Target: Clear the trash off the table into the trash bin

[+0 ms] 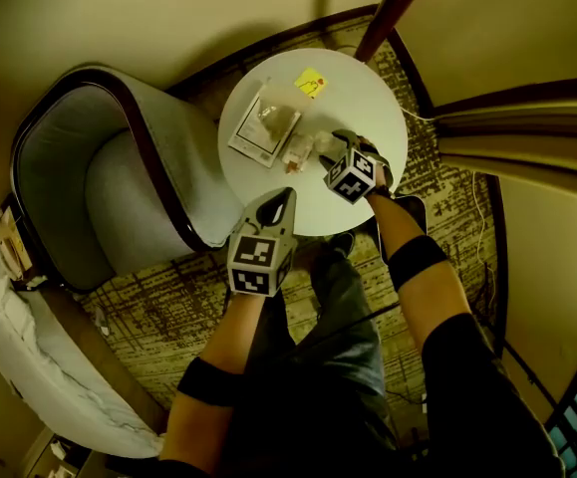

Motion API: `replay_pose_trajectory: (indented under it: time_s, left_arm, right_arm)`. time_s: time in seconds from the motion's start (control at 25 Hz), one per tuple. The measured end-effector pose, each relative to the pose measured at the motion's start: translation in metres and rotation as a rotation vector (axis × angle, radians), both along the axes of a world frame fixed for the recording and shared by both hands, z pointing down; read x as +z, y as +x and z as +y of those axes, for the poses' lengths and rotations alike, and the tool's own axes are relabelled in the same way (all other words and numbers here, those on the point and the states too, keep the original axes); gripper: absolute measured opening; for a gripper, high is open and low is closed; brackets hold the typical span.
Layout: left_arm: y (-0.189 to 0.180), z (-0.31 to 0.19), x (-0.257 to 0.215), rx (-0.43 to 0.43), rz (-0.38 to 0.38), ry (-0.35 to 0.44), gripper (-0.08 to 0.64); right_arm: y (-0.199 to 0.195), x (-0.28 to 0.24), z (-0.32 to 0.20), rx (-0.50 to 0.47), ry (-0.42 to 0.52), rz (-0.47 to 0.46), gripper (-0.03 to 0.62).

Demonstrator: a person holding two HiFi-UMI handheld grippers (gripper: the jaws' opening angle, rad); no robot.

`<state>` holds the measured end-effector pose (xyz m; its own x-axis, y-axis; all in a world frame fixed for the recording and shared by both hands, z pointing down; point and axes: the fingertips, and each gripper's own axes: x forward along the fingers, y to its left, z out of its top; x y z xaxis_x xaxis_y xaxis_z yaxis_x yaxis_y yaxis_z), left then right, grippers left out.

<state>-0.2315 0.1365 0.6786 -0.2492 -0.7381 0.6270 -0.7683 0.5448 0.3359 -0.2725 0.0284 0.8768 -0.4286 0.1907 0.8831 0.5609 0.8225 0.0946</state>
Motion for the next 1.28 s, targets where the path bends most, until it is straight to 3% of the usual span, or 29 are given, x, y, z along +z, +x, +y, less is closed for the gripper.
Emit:
replay_pose_trajectory:
  time_s: [0.16, 0.24, 0.32, 0.64, 0.96, 1.28]
  left_arm:
    - [-0.001, 0.008, 0.003, -0.002, -0.001, -0.018, 0.000]
    - [-0.001, 0.011, 0.004, -0.005, 0.004, -0.022, 0.000]
    - [0.000, 0.013, 0.006, -0.001, 0.010, -0.028, 0.000]
    - [0.000, 0.017, 0.008, -0.010, 0.004, -0.045, 0.000]
    - [0.011, 0.013, -0.017, 0.012, -0.005, -0.023, 0.000]
    - [0.012, 0.018, -0.078, 0.033, -0.039, 0.024, 0.000]
  right_arm:
    - [-0.001, 0.007, 0.001, 0.007, -0.019, 0.018, 0.262]
    - [0.001, 0.008, 0.004, 0.010, -0.053, 0.039, 0.231]
    - [0.004, 0.007, 0.007, 0.022, -0.085, 0.053, 0.155]
    - [0.009, -0.021, 0.004, 0.094, -0.130, 0.032, 0.097]
    - [0.025, -0.093, -0.002, 0.165, -0.144, -0.057, 0.096]
    - [0.053, -0.214, 0.012, 0.271, -0.274, -0.235, 0.091]
